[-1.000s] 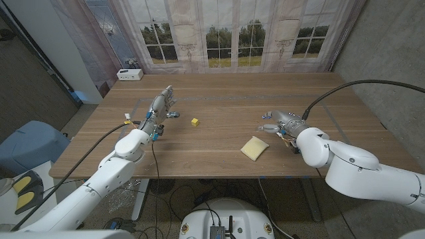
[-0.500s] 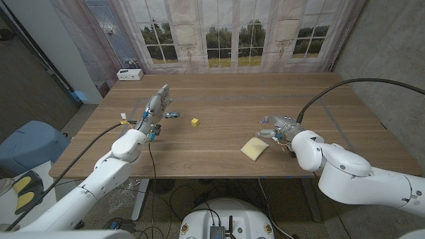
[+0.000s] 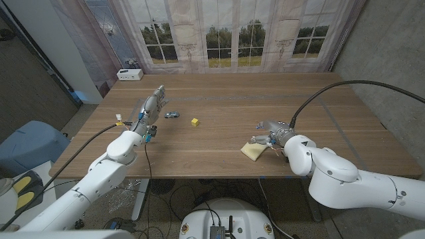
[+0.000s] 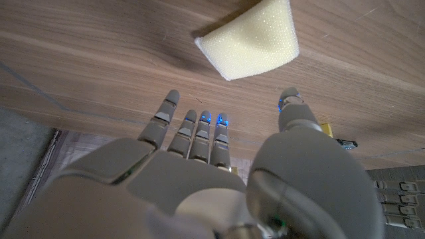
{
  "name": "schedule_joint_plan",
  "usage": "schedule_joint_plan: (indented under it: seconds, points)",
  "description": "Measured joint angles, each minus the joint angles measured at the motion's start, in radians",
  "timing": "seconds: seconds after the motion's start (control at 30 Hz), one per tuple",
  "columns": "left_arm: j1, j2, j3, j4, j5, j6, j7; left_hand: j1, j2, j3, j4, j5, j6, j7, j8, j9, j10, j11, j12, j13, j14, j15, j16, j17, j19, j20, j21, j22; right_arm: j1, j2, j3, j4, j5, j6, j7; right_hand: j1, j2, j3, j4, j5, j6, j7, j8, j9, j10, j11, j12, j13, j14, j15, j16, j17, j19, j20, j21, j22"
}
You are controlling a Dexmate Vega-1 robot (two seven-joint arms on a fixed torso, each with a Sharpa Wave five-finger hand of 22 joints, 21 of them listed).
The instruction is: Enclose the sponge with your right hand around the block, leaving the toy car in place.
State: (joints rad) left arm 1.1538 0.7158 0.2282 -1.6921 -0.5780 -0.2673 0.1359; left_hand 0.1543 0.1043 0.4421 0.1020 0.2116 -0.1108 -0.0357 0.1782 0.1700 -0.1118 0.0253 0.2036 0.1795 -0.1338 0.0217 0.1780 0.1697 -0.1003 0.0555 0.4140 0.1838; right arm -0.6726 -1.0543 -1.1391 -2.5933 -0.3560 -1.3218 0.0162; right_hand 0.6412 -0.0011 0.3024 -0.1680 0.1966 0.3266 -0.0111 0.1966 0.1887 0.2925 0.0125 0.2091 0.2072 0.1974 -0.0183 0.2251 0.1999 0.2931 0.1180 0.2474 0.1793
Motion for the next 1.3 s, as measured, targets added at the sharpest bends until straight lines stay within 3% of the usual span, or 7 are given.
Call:
schedule_joint_plan:
  seconds: [0.33,0.6,0.8,1.07,1.17,1.3]
  points:
    - [0.02,0.01,-0.022,-0.006,-0.004,-0.003,0.003,-0.005,-0.005,-0.004,-0.004,0.0,0.0,0.0,0.0,0.0,0.0,0.0,0.0,0.0,0.0,0.0,0.0,0.0,0.0,0.0,-0.004,0.0,0.068,0.051,-0.103,0.03,-0.013,-0.048,0.019,0.009,-0.009,-0.007,0.007,0.008,-0.038,-0.003,-0.011,0.0,-0.038,-0.002,-0.013,0.0,-0.025,0.004,-0.015,0.0,-0.008,-0.008,-0.008,0.0]
    - [0.028,0.013,-0.033,-0.006,-0.005,-0.013,-0.001,-0.005,-0.005,-0.004,-0.004,0.0,0.0,0.0,0.0,0.0,0.0,0.0,0.0,0.0,0.0,0.0,0.0,0.0,0.0,0.0,-0.004,0.0,0.062,0.091,-0.119,0.067,-0.137,-0.062,0.144,0.02,-0.02,-0.022,0.017,0.015,-0.116,0.0,-0.02,0.0,-0.109,0.002,-0.025,0.005,-0.091,0.018,-0.026,0.003,-0.037,-0.015,-0.028,0.0]
    - [0.03,0.013,-0.037,-0.003,-0.005,-0.023,-0.008,-0.005,-0.005,-0.004,-0.004,0.0,0.0,0.0,0.0,0.0,0.0,0.0,0.0,0.0,0.0,0.0,0.0,0.0,0.0,0.0,-0.004,0.0,0.024,0.151,-0.109,0.13,-0.302,-0.068,0.311,0.023,-0.023,-0.03,0.022,0.022,-0.174,0.003,-0.02,0.0,-0.163,0.002,-0.028,0.005,-0.136,0.033,-0.034,0.003,-0.069,-0.018,-0.044,0.0]
    - [0.034,0.011,-0.043,0.004,-0.005,-0.032,-0.013,-0.005,-0.005,-0.004,-0.004,0.0,0.0,0.0,0.0,0.0,0.0,0.0,0.0,0.0,0.0,0.0,0.0,0.0,0.0,0.0,-0.004,0.0,-0.001,0.215,-0.098,0.218,-0.572,-0.069,0.582,0.032,-0.029,-0.039,0.022,0.03,-0.208,-0.004,-0.02,0.0,-0.191,-0.002,-0.028,0.005,-0.161,0.025,-0.034,0.003,-0.088,-0.016,-0.048,0.0]
    - [0.035,0.011,-0.046,0.005,-0.005,-0.035,-0.013,-0.005,-0.005,-0.004,-0.004,0.0,0.0,0.0,0.0,0.0,0.0,0.0,0.0,0.0,0.0,0.0,0.0,0.0,0.0,0.0,-0.006,0.0,-0.017,0.239,-0.084,0.253,-0.672,-0.062,0.68,0.084,-0.012,-0.034,0.018,0.043,-0.209,-0.005,-0.012,-0.001,-0.191,-0.009,-0.016,0.005,-0.117,-0.004,-0.01,0.01,-0.055,-0.039,-0.037,0.0]
    - [0.037,0.011,-0.048,0.005,-0.005,-0.037,-0.013,-0.005,-0.005,-0.004,-0.004,0.0,0.0,0.0,0.0,0.0,0.0,0.0,0.0,0.0,0.0,0.0,0.0,0.0,0.0,0.0,-0.008,0.0,-0.053,0.274,-0.048,0.298,-0.827,-0.028,0.833,0.123,0.001,-0.037,0.015,0.044,-0.176,-0.03,0.007,-0.001,-0.16,-0.034,0.0,0.004,-0.046,-0.019,0.023,0.017,-0.008,-0.055,-0.023,0.005]
